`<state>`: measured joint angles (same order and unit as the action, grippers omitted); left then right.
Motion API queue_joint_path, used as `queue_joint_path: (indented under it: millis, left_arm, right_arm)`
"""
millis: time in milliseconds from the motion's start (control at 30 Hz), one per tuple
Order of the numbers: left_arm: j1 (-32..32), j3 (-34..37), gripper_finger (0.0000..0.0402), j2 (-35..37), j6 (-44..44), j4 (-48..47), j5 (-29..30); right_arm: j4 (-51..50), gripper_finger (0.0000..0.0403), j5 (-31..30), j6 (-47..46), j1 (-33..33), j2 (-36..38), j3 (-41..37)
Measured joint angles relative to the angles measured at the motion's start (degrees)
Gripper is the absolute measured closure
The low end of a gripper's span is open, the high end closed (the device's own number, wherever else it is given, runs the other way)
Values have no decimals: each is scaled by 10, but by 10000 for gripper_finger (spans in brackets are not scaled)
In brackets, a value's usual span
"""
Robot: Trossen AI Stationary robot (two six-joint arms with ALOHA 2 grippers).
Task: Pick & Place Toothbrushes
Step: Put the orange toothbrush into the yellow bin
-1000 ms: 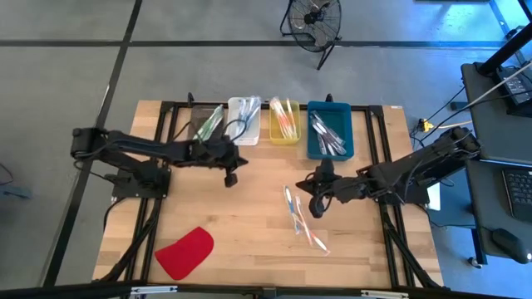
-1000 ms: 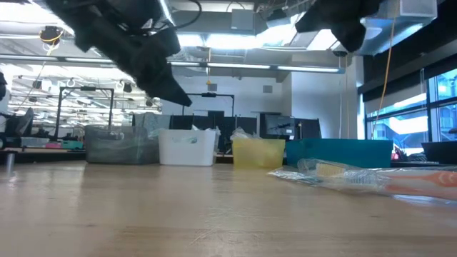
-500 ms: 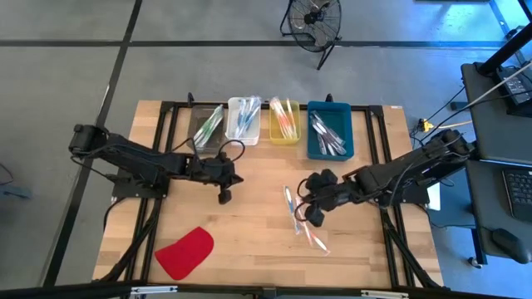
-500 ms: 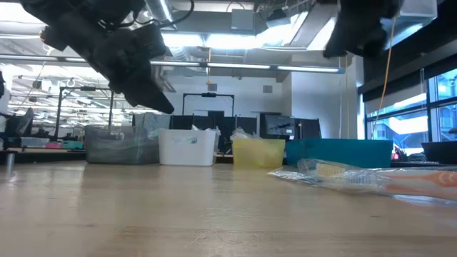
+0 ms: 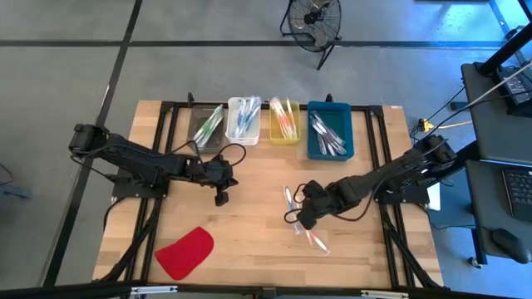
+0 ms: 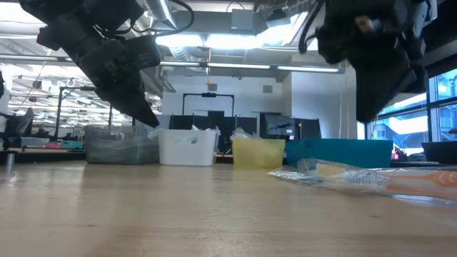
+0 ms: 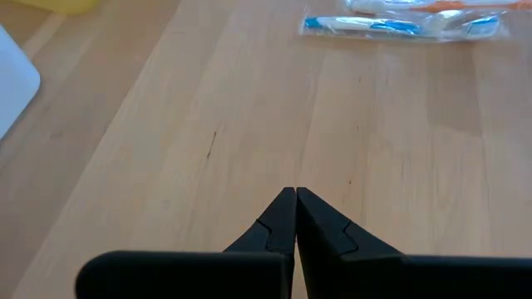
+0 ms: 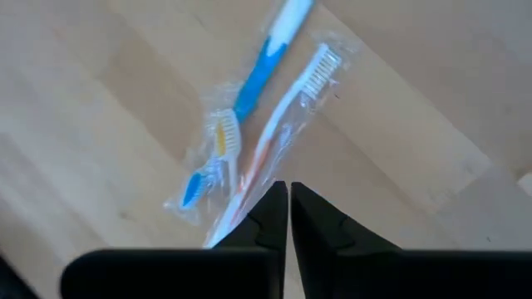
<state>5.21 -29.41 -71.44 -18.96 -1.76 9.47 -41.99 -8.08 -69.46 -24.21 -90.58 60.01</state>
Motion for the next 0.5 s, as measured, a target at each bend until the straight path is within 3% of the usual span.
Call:
queue_joint_path:
  millis: [233, 500]
  left_arm:
    - [-1, 0, 398, 0, 2, 0, 0]
    - [0, 0, 398, 0, 11, 1, 0]
  right_arm:
    - [4, 351, -3, -58, 11, -43, 0]
    - [47, 267, 0, -66, 21, -66, 0]
